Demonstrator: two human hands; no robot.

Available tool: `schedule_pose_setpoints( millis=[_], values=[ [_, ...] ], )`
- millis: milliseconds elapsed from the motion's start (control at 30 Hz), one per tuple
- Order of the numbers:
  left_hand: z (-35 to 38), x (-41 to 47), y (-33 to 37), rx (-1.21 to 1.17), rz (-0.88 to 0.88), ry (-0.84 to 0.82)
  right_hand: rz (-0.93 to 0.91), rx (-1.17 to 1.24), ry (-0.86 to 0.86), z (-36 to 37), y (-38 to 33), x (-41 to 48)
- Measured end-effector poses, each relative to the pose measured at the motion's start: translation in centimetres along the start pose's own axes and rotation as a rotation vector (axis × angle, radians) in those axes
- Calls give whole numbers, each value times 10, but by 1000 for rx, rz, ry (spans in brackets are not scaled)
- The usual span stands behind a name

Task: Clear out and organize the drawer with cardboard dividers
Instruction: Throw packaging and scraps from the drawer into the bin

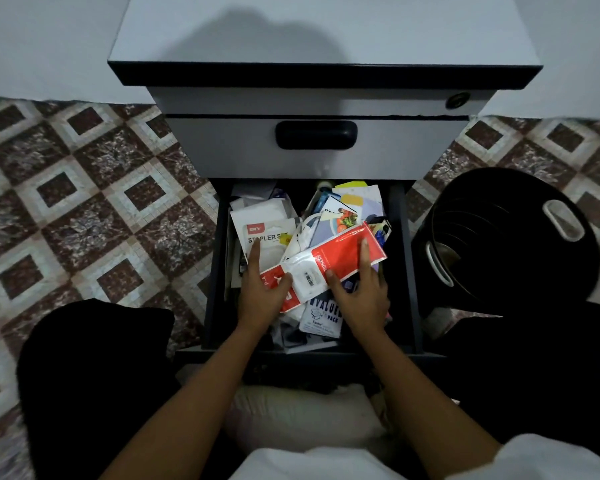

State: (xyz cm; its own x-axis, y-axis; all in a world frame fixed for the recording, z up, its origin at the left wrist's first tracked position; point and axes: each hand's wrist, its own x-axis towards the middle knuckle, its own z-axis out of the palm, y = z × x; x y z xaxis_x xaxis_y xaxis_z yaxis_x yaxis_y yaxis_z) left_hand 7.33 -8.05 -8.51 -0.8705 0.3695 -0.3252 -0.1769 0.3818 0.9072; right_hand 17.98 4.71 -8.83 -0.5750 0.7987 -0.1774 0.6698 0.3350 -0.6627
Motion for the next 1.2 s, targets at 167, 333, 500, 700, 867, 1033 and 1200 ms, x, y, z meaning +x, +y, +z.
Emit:
schedule_pose_setpoints(
  millis=[167,333,500,700,867,1033,1200],
  values=[
    [-1,-2,2,-58,-18,-19,-15,132,11,6,1,0],
    [7,-7,-1,-56,-45,-1,14,79,65,6,-3,-4],
    [11,-11,2,-56,-62,21,40,-5,85,2,-5,-2],
    [9,-8,6,-136,-49,1,-14,255,36,4,-7,-1],
    [8,-8,10,-188,-53,-32,-15,298,-3,2,-8,0],
    [4,-8,14,-207,-54,-62,1,328,-19,0,-7,3],
    [3,-7,19,-227,-65,-62,-6,359,0,-2,-11,4]
  ],
)
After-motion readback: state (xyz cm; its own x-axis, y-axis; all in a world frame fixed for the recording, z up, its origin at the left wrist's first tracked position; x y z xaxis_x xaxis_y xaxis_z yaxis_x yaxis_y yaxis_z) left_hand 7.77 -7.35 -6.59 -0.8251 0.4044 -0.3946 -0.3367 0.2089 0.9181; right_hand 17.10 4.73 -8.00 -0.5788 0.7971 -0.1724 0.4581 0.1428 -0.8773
